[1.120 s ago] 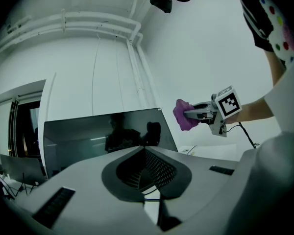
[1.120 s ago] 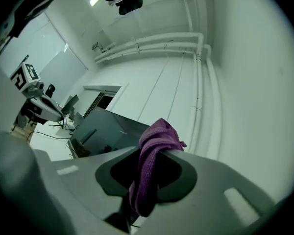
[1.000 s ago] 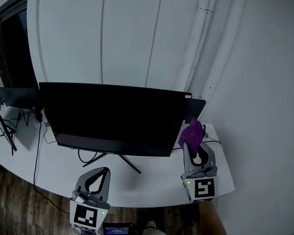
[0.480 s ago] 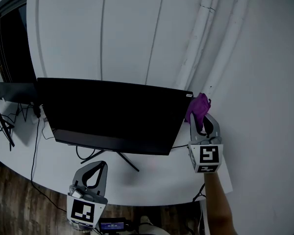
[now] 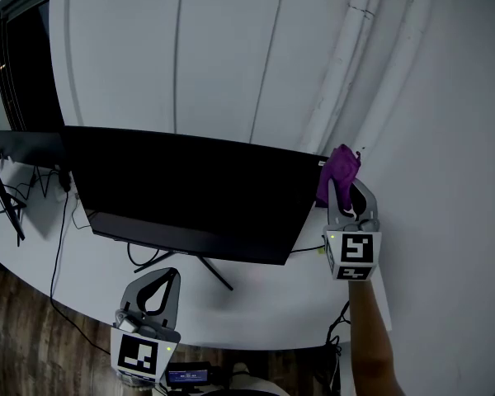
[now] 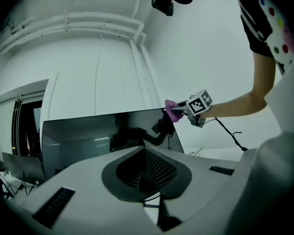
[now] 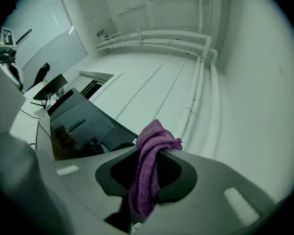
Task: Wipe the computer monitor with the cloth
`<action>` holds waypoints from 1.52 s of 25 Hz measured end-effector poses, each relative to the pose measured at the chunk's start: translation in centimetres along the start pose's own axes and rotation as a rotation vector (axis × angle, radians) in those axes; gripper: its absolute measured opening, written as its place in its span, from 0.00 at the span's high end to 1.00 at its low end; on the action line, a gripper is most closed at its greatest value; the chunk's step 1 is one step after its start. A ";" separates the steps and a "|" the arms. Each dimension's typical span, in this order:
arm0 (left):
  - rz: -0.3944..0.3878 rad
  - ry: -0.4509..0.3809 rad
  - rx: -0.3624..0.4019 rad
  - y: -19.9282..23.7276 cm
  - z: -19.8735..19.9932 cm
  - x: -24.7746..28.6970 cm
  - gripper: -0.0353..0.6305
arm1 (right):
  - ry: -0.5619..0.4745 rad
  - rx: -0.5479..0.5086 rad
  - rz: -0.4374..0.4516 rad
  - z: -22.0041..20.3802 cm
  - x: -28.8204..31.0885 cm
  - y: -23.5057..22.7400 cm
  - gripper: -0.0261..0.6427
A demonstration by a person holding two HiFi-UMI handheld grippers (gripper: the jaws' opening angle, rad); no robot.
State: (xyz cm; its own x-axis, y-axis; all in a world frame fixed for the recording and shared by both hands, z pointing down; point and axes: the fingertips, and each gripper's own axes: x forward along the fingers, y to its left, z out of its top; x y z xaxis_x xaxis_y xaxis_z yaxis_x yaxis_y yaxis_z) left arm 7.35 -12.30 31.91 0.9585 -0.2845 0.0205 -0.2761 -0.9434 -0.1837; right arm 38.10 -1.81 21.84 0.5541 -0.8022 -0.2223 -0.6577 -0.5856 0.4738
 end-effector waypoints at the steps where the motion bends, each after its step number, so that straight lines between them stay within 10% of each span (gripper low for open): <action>1: 0.002 0.001 0.001 -0.1 0.0 0.2 0.94 | -0.001 -0.001 -0.004 -0.2 0.1 -0.4 0.83; 12: 0.016 0.008 0.006 -0.7 0.2 2.1 0.94 | 0.001 -0.015 -0.051 -1.2 1.3 -4.7 0.83; 38: 0.047 0.053 0.002 -0.5 -1.4 4.2 0.94 | 0.034 0.060 0.121 -6.0 0.9 2.0 0.83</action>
State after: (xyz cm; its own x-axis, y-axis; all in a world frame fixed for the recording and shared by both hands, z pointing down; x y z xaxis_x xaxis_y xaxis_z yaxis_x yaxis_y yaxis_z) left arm 11.41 -13.25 33.51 0.9394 -0.3368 0.0634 -0.3203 -0.9286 -0.1875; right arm 40.31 -2.98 27.73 0.4853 -0.8636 -0.1367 -0.7498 -0.4915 0.4430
